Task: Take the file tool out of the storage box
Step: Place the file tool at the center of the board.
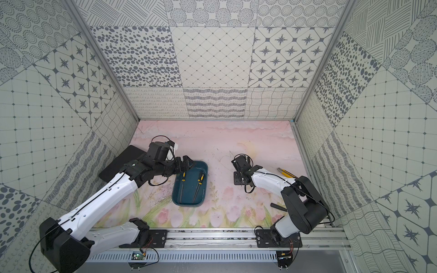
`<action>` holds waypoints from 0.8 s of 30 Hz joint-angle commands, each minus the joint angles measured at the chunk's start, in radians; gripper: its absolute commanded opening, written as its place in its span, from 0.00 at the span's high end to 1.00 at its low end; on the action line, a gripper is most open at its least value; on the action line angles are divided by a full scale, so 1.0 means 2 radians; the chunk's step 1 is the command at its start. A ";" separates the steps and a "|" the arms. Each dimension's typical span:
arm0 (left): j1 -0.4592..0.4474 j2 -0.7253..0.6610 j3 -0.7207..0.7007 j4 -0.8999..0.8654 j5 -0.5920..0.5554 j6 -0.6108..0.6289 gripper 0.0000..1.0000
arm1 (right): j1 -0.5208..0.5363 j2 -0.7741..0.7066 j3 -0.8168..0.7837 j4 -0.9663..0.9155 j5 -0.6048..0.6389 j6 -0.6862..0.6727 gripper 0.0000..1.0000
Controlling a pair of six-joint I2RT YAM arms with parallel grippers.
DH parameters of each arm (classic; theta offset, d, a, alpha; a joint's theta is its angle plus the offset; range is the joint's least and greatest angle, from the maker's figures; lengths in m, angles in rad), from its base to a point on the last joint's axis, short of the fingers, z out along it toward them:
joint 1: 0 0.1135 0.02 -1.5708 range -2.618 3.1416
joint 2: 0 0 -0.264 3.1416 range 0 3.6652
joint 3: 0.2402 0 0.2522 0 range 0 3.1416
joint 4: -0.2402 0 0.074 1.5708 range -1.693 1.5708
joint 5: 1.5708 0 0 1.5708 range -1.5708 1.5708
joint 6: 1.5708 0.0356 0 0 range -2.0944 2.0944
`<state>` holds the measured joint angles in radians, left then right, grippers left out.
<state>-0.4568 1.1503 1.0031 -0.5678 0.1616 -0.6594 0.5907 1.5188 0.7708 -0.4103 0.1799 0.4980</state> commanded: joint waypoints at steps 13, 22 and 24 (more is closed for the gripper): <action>-0.004 0.002 -0.013 0.005 0.001 -0.002 0.02 | -0.017 0.027 0.019 0.013 -0.001 -0.015 1.00; -0.004 0.006 -0.013 0.006 0.006 -0.002 0.01 | -0.017 0.042 0.027 0.013 0.006 -0.013 1.00; -0.004 0.005 -0.014 0.006 0.004 -0.003 0.01 | -0.017 0.044 0.028 0.013 0.006 -0.014 1.00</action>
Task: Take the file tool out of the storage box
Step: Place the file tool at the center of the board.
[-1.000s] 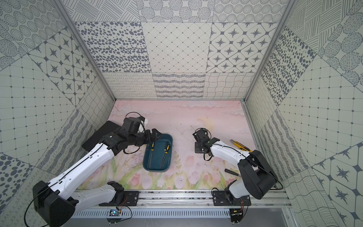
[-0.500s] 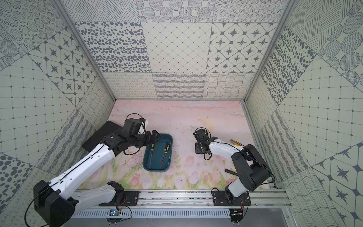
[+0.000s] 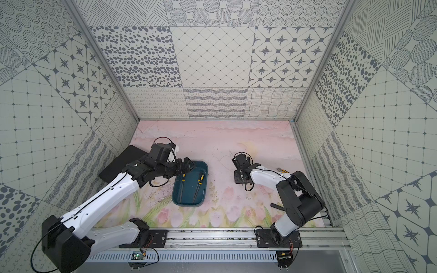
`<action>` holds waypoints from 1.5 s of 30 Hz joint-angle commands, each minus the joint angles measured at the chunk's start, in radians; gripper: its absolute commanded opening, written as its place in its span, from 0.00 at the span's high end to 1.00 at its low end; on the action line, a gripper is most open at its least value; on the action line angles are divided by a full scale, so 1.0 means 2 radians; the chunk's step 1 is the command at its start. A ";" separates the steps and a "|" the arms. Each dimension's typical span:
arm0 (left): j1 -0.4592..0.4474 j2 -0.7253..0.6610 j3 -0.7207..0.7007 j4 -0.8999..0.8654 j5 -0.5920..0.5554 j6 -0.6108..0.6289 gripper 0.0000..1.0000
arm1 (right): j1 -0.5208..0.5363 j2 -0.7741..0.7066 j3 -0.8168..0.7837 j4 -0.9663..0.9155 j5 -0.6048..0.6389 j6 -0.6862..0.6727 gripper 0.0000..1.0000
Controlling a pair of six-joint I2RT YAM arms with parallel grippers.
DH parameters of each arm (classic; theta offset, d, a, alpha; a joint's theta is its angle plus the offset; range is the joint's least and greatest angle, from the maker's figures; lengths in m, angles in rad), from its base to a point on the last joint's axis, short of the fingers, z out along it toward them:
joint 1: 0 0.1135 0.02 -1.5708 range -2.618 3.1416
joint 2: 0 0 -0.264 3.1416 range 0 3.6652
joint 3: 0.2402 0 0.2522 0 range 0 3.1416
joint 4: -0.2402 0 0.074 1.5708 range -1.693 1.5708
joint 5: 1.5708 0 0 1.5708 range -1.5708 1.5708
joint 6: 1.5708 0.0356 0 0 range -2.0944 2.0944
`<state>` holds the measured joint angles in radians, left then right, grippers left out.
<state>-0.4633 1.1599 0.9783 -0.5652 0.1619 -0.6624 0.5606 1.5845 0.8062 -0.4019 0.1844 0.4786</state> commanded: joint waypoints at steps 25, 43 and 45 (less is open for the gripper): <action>-0.001 0.018 -0.004 0.008 -0.005 0.000 0.01 | -0.001 0.000 0.001 -0.001 0.005 -0.005 0.94; -0.001 0.022 -0.017 0.016 -0.017 0.003 0.01 | 0.001 -0.048 0.020 -0.035 0.007 -0.012 0.82; -0.001 0.028 -0.016 0.015 -0.026 0.007 0.01 | 0.005 -0.065 0.024 -0.042 0.005 -0.013 0.81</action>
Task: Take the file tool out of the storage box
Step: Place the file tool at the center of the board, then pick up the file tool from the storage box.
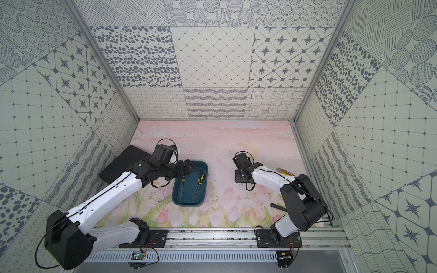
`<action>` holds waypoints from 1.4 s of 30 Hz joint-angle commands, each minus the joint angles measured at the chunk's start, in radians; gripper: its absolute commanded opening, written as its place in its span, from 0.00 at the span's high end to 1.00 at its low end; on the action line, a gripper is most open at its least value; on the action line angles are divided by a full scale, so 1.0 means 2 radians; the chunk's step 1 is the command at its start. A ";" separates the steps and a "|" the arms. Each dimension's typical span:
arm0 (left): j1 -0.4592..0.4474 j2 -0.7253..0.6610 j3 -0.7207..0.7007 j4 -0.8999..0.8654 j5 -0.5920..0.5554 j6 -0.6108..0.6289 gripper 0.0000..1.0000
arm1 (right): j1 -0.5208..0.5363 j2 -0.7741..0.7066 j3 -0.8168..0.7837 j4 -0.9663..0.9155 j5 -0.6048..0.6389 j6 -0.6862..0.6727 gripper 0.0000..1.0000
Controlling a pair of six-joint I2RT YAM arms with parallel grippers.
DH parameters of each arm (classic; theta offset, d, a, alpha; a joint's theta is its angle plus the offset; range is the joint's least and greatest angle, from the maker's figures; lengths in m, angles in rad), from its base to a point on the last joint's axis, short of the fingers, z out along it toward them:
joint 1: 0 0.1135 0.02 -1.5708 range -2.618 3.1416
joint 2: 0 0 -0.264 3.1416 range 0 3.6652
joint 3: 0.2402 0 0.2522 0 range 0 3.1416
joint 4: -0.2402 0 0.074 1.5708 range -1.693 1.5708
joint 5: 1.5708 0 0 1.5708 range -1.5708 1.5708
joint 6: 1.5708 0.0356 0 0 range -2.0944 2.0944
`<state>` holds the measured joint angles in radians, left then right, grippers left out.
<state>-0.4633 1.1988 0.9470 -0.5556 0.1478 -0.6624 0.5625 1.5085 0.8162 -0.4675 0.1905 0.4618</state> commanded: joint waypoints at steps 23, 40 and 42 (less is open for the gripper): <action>-0.042 0.260 0.118 -0.062 -0.213 0.030 0.32 | 0.031 -0.221 0.010 0.011 -0.159 -0.013 0.47; -0.041 0.345 0.136 -0.100 -0.289 -0.012 0.34 | 0.031 -0.236 -0.001 0.012 -0.182 -0.017 0.35; -0.039 0.352 0.136 -0.098 -0.286 -0.012 0.34 | 0.032 -0.237 0.000 0.012 -0.181 -0.017 0.35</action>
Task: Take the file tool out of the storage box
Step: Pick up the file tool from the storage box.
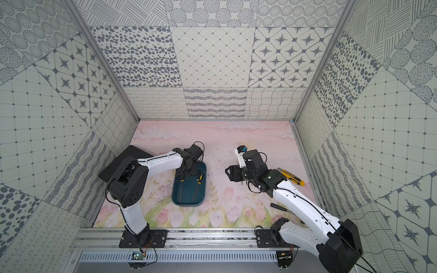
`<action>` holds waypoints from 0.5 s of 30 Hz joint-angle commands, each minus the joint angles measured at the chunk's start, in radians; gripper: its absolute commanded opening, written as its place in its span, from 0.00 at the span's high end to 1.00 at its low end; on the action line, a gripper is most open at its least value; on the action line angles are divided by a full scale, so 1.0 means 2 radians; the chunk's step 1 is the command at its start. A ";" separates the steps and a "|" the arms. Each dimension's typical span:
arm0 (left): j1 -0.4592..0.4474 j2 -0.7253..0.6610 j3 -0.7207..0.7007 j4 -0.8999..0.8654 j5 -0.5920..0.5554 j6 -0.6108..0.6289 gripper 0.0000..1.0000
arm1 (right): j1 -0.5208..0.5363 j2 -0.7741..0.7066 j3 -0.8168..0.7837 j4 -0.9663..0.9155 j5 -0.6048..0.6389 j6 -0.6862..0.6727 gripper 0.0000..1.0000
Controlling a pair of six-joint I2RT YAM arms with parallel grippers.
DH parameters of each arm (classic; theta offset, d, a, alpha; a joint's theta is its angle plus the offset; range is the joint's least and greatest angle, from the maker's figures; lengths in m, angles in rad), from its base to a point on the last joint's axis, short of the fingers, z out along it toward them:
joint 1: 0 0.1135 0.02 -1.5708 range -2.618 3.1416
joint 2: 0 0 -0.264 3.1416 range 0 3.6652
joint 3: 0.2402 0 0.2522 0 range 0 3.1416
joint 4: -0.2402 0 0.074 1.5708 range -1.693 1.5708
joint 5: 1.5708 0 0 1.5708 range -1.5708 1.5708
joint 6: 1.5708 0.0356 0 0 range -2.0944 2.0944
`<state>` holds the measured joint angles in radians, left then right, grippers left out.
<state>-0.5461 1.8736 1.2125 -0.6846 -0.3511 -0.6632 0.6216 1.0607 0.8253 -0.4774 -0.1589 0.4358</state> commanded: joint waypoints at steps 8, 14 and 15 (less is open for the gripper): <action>0.003 0.021 -0.002 -0.006 0.013 0.002 0.45 | 0.002 -0.017 -0.010 0.017 -0.005 -0.002 0.34; 0.005 0.005 -0.018 0.013 0.057 0.010 0.56 | 0.002 -0.016 -0.010 0.017 -0.005 -0.002 0.34; 0.005 0.002 -0.021 0.017 0.066 0.011 0.57 | 0.002 -0.015 -0.010 0.016 -0.006 -0.001 0.34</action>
<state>-0.5415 1.8805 1.2018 -0.6209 -0.3519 -0.6708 0.6216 1.0458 0.8158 -0.4747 -0.1650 0.4366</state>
